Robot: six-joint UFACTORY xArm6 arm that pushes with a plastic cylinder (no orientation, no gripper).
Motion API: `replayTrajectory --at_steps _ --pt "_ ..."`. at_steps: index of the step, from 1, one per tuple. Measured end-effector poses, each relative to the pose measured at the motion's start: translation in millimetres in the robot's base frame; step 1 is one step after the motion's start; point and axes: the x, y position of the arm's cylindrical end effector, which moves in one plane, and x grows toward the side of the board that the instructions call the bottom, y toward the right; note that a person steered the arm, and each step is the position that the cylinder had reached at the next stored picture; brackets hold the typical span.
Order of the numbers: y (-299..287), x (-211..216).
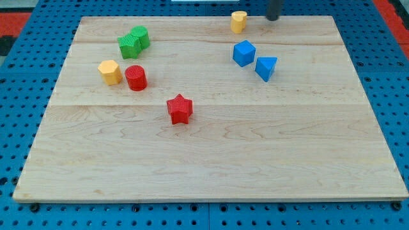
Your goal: Move the yellow heart to the green circle
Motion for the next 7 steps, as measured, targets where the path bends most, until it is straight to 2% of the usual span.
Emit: replayTrajectory --at_steps 1,2,3,4,5,6,7 --pt "-67.8 22.4" --pt "-76.7 87.4" --pt "-31.9 64.0" --pt "-27.2 14.0" --pt "-49.1 -0.7" --pt "-94.7 -0.3" --pt "-186.7 1.0"
